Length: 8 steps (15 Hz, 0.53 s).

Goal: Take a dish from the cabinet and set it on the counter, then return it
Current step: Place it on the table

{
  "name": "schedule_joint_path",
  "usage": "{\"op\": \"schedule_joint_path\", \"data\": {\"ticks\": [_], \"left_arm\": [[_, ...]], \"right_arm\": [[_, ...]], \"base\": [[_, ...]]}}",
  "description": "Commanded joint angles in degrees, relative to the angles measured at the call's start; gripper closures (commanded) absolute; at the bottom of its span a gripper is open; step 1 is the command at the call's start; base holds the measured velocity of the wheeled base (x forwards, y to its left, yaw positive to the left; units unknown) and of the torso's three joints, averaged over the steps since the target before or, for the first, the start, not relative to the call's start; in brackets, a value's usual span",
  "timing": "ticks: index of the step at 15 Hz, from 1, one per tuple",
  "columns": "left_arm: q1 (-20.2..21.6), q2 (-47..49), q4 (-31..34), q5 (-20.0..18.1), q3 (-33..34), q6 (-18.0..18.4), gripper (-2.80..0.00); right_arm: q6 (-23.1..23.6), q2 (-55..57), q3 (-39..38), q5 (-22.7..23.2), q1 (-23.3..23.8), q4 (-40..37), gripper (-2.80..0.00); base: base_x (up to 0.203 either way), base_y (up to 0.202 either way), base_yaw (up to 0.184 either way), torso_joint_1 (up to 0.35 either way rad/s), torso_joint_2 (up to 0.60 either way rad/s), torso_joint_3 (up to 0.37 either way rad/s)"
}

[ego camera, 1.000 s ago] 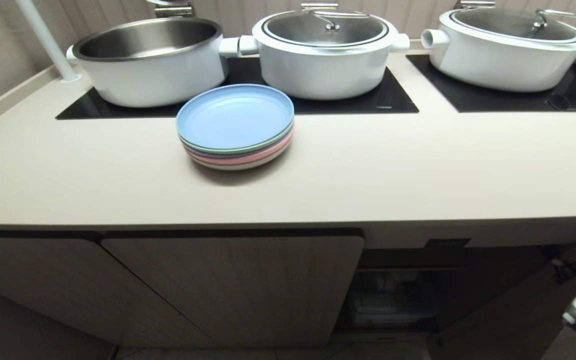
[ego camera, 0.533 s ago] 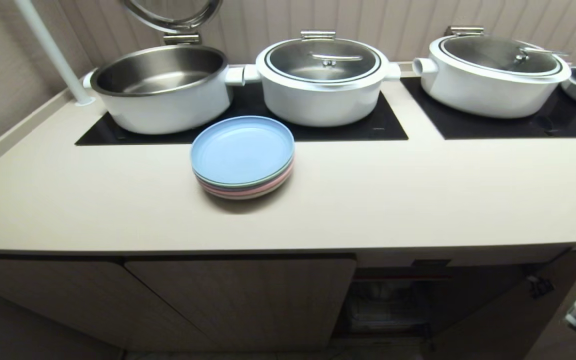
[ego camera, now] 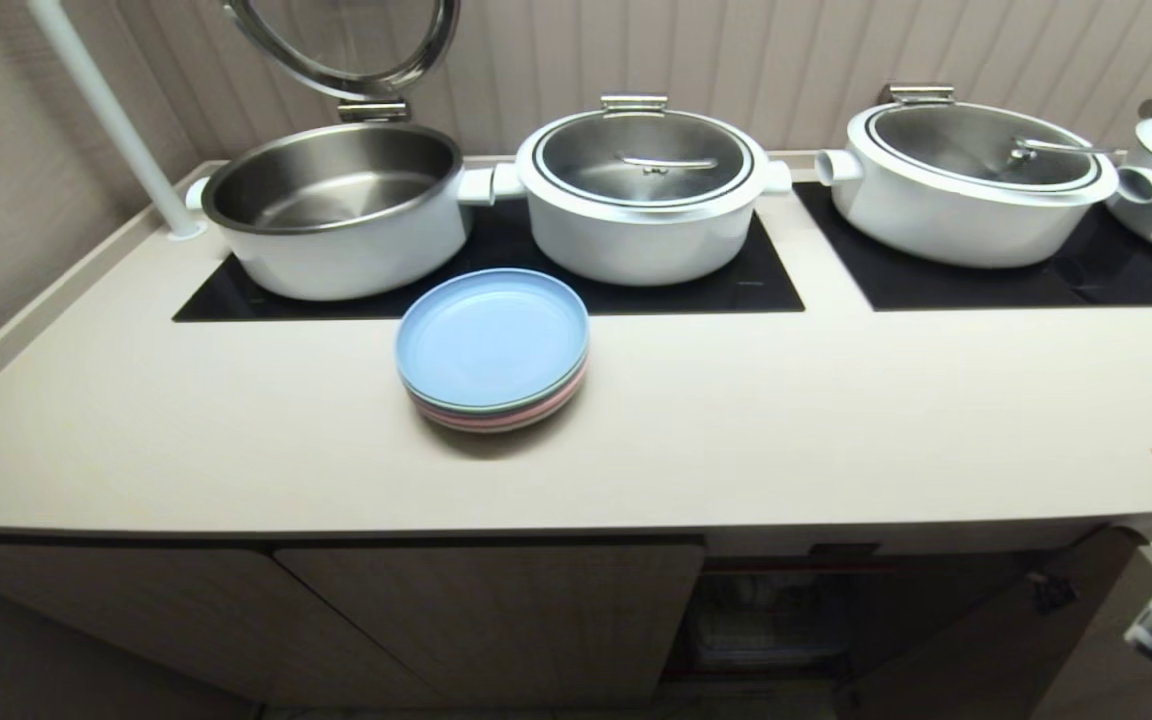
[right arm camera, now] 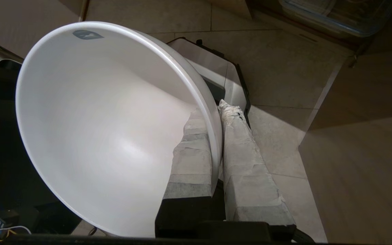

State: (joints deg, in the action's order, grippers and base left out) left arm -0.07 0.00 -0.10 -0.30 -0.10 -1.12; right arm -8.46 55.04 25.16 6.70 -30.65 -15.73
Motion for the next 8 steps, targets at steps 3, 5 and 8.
{"op": "schedule_joint_path", "data": {"ticks": [3, 5, 8], "left_arm": [[0.0, 0.0, 0.0, 0.0, 0.0, 0.0, 0.00], [0.0, 0.0, 0.0, 0.0, 0.0, 0.0, 0.00], [0.0, 0.0, 0.0, 0.0, 0.0, 0.0, 0.00]], "right_arm": [[-0.1, 0.1, 0.0, 0.1, 0.0, -0.1, 0.00], [-0.1, 0.1, -0.1, 0.1, 0.0, -0.1, 0.00], [-0.1, 0.1, 0.0, 0.1, 0.0, -0.1, 0.00]], "base": [[0.000, 0.000, 0.000, 0.160, -0.33, -0.165], [0.000, 0.000, 0.000, 0.163, -0.34, -0.168], [0.000, 0.000, 0.000, 0.151, -0.31, -0.167]]}}
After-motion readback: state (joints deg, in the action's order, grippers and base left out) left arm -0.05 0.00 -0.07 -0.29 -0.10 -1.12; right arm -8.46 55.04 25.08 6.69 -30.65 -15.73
